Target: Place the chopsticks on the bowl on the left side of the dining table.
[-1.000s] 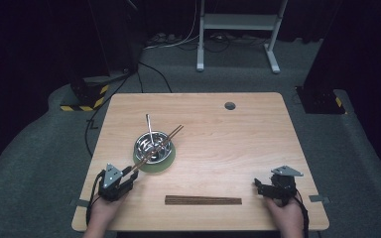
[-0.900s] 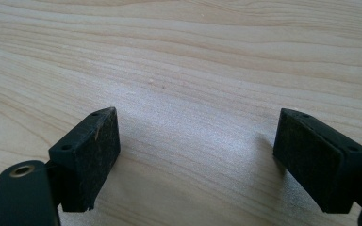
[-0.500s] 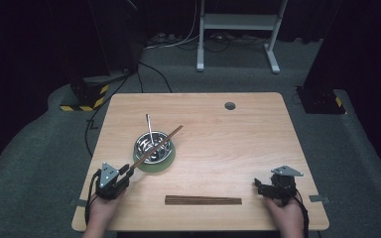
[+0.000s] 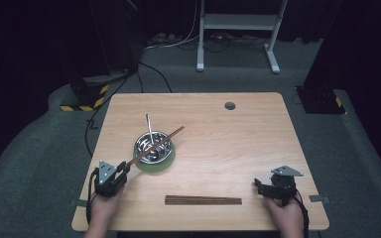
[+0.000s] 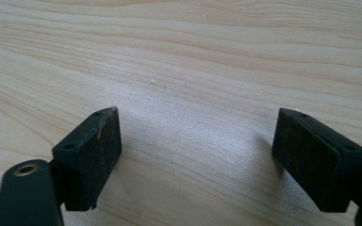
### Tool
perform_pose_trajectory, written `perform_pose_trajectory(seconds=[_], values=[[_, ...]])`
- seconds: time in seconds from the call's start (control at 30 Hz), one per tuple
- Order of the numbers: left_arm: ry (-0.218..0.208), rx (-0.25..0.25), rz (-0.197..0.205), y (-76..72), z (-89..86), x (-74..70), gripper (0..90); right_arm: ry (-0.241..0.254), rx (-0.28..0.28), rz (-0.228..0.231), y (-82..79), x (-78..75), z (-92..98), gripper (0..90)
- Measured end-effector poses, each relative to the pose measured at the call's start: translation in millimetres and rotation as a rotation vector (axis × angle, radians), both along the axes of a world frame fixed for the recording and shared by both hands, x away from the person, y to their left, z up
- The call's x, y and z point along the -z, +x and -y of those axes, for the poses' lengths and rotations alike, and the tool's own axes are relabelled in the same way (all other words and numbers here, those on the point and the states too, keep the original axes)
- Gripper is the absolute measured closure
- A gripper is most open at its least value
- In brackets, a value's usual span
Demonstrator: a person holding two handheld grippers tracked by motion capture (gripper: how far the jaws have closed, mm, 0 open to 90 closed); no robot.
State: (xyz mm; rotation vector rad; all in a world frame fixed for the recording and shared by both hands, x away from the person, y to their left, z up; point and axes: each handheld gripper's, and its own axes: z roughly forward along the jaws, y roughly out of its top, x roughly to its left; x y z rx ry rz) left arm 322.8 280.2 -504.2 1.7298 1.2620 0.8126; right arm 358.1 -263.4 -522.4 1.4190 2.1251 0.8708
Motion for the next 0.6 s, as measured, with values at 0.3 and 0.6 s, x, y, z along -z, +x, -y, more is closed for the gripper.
perform_pose_trajectory(seconds=[0.3, 0.6], values=[[-0.018, -0.008, 0.01, 5.9, -1.0, 0.5, 78.0, 0.101, -0.175, 0.091, -2.7, -29.8, -26.9, 64.3], [-0.041, -0.04, 0.021, 13.7, -7.5, -0.9, 78.7, 0.097, -0.298, 0.187, 49.7, -68.0, -115.3, 76.3]])
